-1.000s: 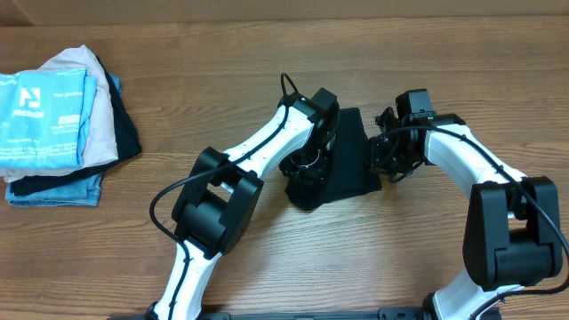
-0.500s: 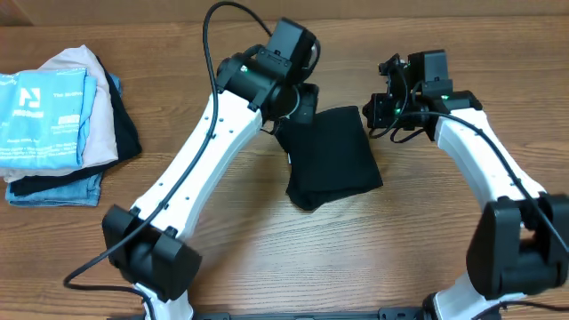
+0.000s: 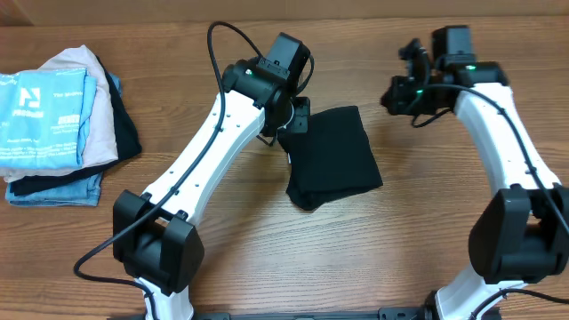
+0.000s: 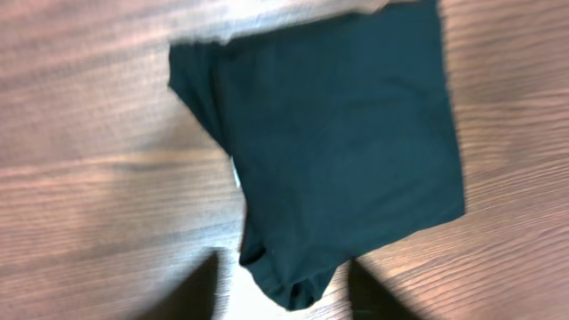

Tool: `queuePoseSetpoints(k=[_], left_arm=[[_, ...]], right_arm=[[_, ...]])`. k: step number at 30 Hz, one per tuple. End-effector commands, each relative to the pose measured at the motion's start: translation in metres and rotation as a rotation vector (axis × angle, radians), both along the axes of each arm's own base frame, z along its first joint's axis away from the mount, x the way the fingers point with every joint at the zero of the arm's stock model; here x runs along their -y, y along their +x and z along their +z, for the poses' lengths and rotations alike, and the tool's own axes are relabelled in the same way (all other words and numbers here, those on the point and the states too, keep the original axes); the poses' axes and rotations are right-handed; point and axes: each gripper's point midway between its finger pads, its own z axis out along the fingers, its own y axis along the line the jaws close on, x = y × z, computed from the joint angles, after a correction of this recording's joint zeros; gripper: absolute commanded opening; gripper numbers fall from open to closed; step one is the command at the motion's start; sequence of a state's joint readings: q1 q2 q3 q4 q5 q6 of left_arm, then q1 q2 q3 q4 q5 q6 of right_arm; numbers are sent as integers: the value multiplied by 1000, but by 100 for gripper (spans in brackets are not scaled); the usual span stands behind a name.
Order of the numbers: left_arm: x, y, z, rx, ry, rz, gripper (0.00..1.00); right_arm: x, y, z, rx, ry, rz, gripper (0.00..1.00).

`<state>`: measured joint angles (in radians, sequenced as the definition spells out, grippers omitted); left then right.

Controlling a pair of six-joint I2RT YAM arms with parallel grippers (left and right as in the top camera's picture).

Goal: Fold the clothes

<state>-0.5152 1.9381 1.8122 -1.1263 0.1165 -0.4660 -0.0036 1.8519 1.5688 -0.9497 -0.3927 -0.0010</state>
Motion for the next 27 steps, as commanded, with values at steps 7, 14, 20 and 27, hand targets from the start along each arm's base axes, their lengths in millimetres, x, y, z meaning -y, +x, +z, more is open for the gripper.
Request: queuePoseSetpoints(k=[7,14,20,27], left_arm=[[40,-14,-128,-222,30,178,100],[32,-3,-138,-118,145,165,100],[23,-17,-166,-141,168,163,96],[19,-23,-176,-152,178,162,35]], right_arm=[[46,-4,9,-12,-1,-101,9],[46,-5,9,-18,-1,-102,9],[46,-8,8,-32,0,-102,9],[46,-9,7,-39,1,-102,9]])
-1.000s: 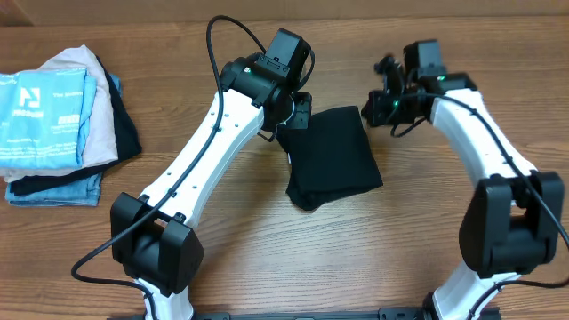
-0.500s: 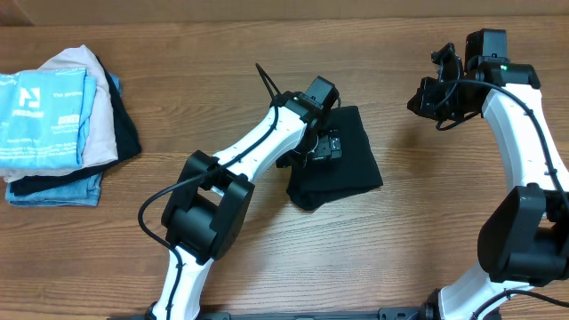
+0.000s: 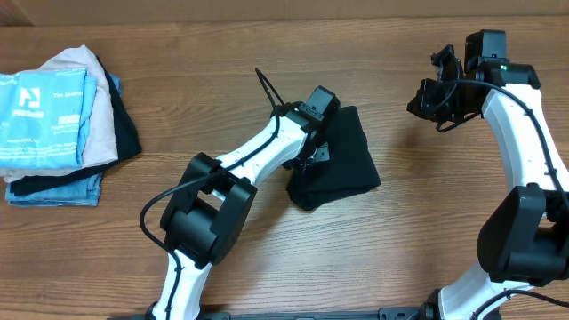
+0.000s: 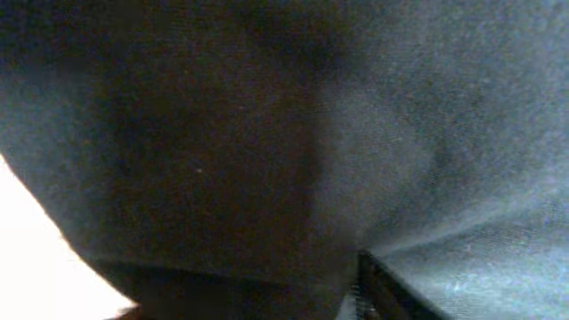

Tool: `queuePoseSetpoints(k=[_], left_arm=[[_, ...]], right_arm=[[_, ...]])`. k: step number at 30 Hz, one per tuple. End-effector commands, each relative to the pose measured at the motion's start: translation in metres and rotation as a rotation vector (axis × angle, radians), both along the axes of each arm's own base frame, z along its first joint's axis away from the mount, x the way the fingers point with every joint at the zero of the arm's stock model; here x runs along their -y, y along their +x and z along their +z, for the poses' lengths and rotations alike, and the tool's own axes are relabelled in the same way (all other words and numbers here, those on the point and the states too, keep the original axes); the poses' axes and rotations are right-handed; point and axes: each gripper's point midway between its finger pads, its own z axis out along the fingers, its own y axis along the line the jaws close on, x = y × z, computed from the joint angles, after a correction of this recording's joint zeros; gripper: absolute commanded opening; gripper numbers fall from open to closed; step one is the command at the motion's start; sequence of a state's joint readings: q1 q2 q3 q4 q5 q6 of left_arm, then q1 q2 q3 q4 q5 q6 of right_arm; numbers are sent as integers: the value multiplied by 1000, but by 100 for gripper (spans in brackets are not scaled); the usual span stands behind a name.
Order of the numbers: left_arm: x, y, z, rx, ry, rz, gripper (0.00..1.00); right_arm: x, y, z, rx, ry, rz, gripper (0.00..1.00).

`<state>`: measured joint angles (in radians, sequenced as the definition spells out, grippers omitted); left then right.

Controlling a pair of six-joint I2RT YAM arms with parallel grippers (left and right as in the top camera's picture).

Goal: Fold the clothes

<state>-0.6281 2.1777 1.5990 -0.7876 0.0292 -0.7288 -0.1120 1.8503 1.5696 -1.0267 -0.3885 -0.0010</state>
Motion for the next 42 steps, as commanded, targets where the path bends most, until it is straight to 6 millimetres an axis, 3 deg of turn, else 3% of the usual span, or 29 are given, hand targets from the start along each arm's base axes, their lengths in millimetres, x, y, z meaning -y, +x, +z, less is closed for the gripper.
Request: queuePoseSetpoints(k=[1,4,5,6,7,8,12,16,19,24,27,30,33,34,35,39,42], left_arm=[[-20,-17,-25,-58,89,-6,29],[-20,-17,-25,-59,90,-5,4],[-20,-15,-25,-51,87,-15,4],[-19,-12,-23,-44,83,-20,4],[-19,-7,-18,-31,80,-44,4],[-17,-1,-12,-10,76,-69,4],[-26,41,40,156,190,-96,4],[-22,68,86,255,194,-145,4],[-41,91,123,305,192,-110,4],[-129,132,205,422,173,98,4],[-208,137,257,503,136,327,4],[-306,123,295,542,64,597,4],[-373,112,301,530,-63,749,4],[-421,100,301,532,-71,850,4],[-440,93,302,539,-61,889,4],[-489,74,302,546,-62,1025,4],[-502,76,310,595,-83,1034,4]], right_arm=[[-1,2,12,35,-1,8,9],[-1,2,12,35,-1,8,9],[-1,2,13,35,-1,8,11],[0,2,13,35,-1,7,24],[0,2,12,35,-1,7,72],[0,2,13,36,-2,7,100],[0,3,13,39,-2,7,100],[0,3,13,39,-2,7,100],[0,3,13,39,-2,7,100],[0,3,13,39,-2,7,100],[0,3,13,39,-2,7,100],[0,3,13,39,-2,7,100],[0,3,13,39,-2,7,100],[0,3,13,39,-2,7,100],[0,3,13,39,-2,7,100],[0,3,13,39,-2,7,100],[0,3,13,39,-2,7,100]])
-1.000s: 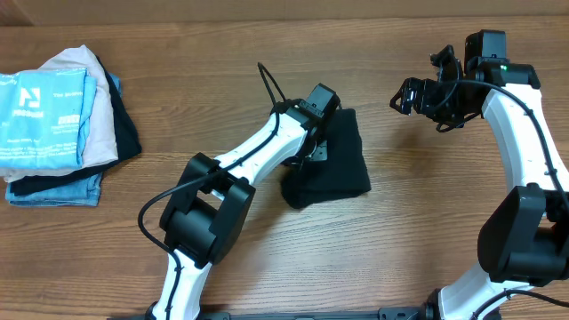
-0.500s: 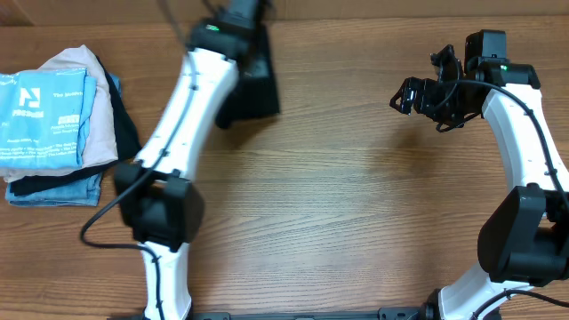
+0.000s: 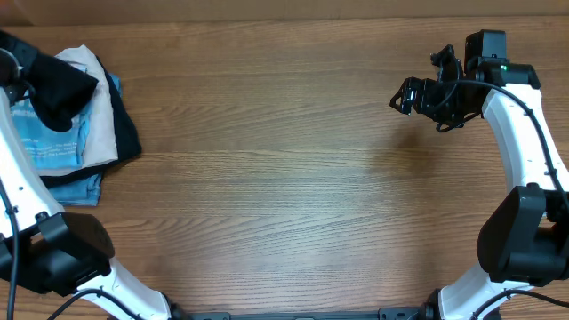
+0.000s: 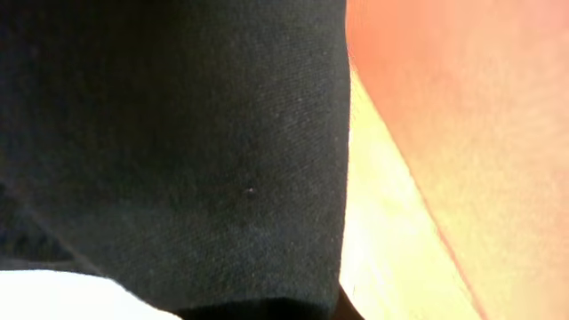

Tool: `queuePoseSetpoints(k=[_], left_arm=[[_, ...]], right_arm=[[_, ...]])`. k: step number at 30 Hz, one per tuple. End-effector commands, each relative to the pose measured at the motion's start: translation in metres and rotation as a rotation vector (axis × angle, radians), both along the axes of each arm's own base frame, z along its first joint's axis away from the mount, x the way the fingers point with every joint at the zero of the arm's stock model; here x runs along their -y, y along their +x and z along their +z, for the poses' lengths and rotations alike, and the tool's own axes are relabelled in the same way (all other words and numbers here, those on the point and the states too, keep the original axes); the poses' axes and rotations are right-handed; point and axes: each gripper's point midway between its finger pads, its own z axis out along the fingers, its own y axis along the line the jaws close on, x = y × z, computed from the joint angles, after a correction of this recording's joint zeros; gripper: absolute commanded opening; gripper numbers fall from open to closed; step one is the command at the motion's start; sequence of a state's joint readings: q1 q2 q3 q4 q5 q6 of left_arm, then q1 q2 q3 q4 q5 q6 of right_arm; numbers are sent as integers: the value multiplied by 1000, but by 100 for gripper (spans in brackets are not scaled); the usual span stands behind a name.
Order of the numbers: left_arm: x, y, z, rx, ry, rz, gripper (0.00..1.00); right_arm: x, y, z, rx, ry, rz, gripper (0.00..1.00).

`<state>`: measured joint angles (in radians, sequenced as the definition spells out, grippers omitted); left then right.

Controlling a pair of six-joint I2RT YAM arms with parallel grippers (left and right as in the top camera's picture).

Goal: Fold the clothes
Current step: 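Carry the bundle left and place it on the clothes stack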

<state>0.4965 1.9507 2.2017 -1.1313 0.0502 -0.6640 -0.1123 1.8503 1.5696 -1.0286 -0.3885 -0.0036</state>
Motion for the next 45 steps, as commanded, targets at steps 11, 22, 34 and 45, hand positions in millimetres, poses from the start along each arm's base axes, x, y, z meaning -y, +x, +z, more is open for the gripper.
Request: queuePoseSetpoints(k=[11,22,34,45], left_arm=[[-25,6,5,92,-29,114,4],[-61,-22,-64,-106,-77,220,4],[-48,-86,-122,-443,-103,189,100],[-23,-75,-21,-273,-66,-104,4]], right_arm=[[0,4,13,40,-1,5,100],[0,4,13,40,-1,5,100],[0,4,13,40,-1,5,100],[0,4,13,40,-1,5,100]])
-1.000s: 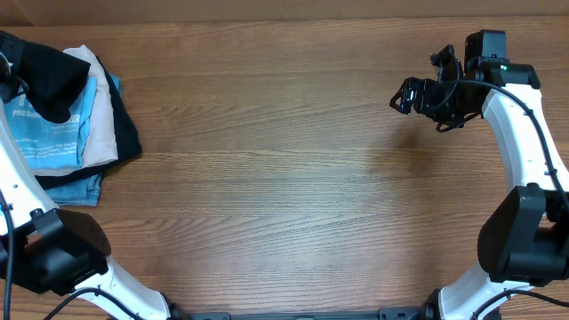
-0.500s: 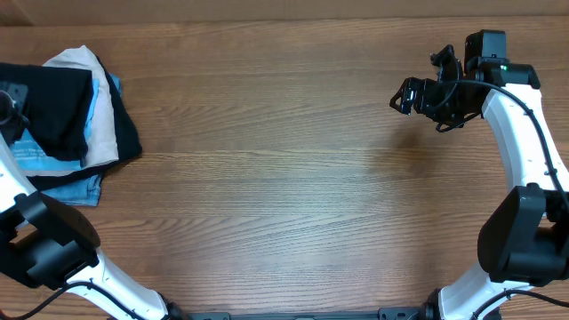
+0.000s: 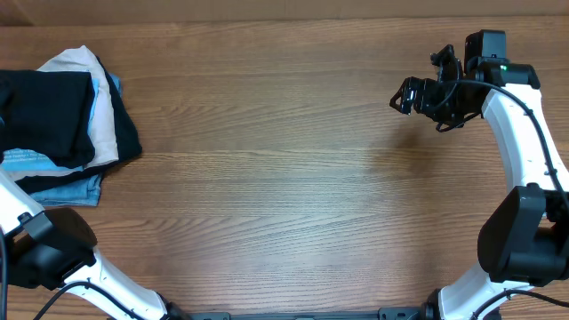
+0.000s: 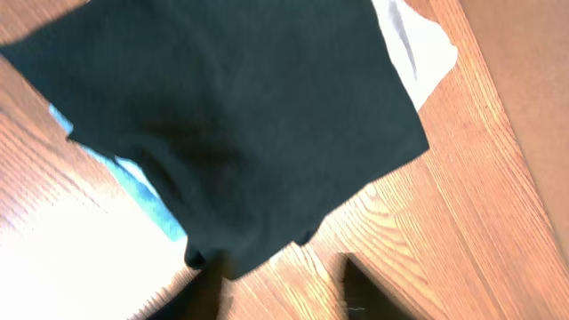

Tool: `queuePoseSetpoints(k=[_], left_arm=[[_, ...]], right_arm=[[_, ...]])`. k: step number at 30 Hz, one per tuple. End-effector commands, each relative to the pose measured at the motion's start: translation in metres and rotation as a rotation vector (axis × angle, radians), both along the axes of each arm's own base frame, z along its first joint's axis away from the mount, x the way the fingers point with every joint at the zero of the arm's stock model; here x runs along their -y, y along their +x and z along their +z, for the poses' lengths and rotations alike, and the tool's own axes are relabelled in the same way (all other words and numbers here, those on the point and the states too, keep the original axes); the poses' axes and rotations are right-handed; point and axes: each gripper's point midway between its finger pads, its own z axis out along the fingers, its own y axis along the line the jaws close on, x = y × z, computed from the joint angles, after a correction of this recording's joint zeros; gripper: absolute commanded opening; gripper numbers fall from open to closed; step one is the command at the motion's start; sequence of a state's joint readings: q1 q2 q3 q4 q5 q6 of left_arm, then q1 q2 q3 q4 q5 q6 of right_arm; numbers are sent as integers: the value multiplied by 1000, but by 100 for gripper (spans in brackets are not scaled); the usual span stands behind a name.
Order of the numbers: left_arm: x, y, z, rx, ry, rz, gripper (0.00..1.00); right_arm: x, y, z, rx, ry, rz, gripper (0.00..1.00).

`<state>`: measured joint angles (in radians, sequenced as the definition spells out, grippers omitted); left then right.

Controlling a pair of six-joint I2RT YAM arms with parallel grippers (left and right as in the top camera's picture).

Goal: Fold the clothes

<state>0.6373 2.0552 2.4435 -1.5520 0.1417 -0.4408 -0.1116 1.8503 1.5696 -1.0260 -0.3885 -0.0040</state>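
Observation:
The folded black garment (image 3: 49, 116) lies flat on top of the pile of folded clothes (image 3: 105, 107) at the table's far left. In the left wrist view the black garment (image 4: 222, 124) covers a light blue piece (image 4: 133, 182) and a pale one (image 4: 422, 53). My left gripper (image 4: 284, 298) hangs open just above its near edge, holding nothing. In the overhead view that gripper is off the left edge. My right gripper (image 3: 404, 95) is raised at the far right, open and empty.
A dark garment (image 3: 129, 138) and a blue denim piece (image 3: 62, 188) stick out at the pile's sides. The wooden table (image 3: 284, 178) stretches between the pile and the right arm (image 3: 516, 124).
The black garment was hanging bunched in my left gripper over the pile; now it lies spread on the pile and the gripper is open and off it. The right arm has not moved.
My left gripper was open above the folded black garment at mid table. Then it was down on the garment. Later it held the garment over the pile at the far left, the middle of the table bare. Now the garment rests on the pile, let go.

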Motion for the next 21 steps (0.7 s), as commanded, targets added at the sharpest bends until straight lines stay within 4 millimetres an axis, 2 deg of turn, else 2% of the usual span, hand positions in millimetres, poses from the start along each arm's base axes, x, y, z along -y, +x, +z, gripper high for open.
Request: queuePoseSetpoints(k=[1,5,7,8,10,11,13,15,16,18,21], left_arm=[[-15,-10,-18,-81,59,5,4],[-32,-20,-69,-169,34,42,4],[-38,-40,-99,-231,-22,91,4],[-44,-51,-106,-252,-43,118,4],[-57,-61,-113,-248,-49,157,4],[-59,-62,-115,-234,-66,164,4],[-47,-49,-113,-155,-144,133,4],[-32,-32,-93,-54,-185,50,4],[-25,-27,-75,-2,-180,28,4],[-7,-23,-24,119,-147,-16,4],[35,-27,57,305,-50,-124,10]], right_arm=[[0,3,13,37,-1,4,100],[0,3,13,37,-1,4,100],[0,3,13,37,-1,4,100],[0,3,13,37,-1,4,100],[0,3,13,37,-1,4,100],[0,3,13,37,-1,4,100],[0,3,13,37,-1,4,100],[0,3,13,37,-1,4,100],[0,3,13,37,-1,4,100],[0,3,13,37,-1,4,100],[0,3,13,37,-1,4,100]])
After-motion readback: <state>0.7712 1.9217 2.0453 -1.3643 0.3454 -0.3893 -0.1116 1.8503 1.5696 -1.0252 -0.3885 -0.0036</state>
